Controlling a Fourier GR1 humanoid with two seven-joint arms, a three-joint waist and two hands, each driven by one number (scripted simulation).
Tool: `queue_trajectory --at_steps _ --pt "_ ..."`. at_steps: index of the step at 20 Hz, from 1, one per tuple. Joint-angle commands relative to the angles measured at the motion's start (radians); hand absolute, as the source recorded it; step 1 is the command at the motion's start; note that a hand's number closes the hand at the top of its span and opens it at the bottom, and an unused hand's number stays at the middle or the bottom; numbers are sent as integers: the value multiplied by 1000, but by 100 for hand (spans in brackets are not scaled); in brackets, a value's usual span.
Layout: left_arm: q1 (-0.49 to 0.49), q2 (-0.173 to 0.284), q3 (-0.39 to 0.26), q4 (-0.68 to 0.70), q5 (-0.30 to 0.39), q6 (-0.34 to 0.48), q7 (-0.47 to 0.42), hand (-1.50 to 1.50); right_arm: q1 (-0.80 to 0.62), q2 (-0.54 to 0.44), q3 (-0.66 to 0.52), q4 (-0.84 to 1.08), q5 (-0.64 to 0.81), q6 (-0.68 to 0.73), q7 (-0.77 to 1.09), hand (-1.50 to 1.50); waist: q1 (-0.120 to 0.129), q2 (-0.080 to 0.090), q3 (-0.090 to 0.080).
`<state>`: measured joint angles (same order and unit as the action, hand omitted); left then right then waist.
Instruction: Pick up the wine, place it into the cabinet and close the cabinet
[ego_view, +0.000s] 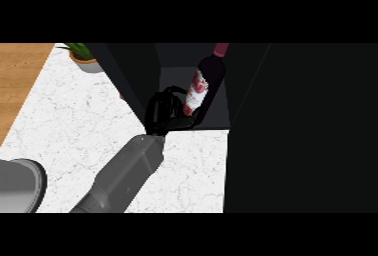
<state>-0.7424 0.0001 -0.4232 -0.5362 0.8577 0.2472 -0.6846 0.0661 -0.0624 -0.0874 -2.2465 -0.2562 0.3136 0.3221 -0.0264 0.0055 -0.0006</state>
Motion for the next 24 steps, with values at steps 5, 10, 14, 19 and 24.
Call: queue_trajectory --at_steps 5,10,14,19,24 --pt "-92 0 -38 115 136 -28 -39 150 -31 1 17 -1 -9 -2 11 -150 -17 4 -1" --pt "-169 0 -18 147 140 -1 -5 150 12 7 6 20 -14 25 -34 -150 -15 3 0" --pt "-215 0 4 226 140 -8 27 150 38 10 18 -8 14 22 -37 -150 -16 4 0" --pt "-195 0 -12 293 121 -21 -7 150 -18 -6 5 54 -1 26 -30 -150 -20 8 0" --pt "-190 0 -1 327 145 -39 -33 150 -17 9 23 43 20 27 -61 -150 -32 12 -1"
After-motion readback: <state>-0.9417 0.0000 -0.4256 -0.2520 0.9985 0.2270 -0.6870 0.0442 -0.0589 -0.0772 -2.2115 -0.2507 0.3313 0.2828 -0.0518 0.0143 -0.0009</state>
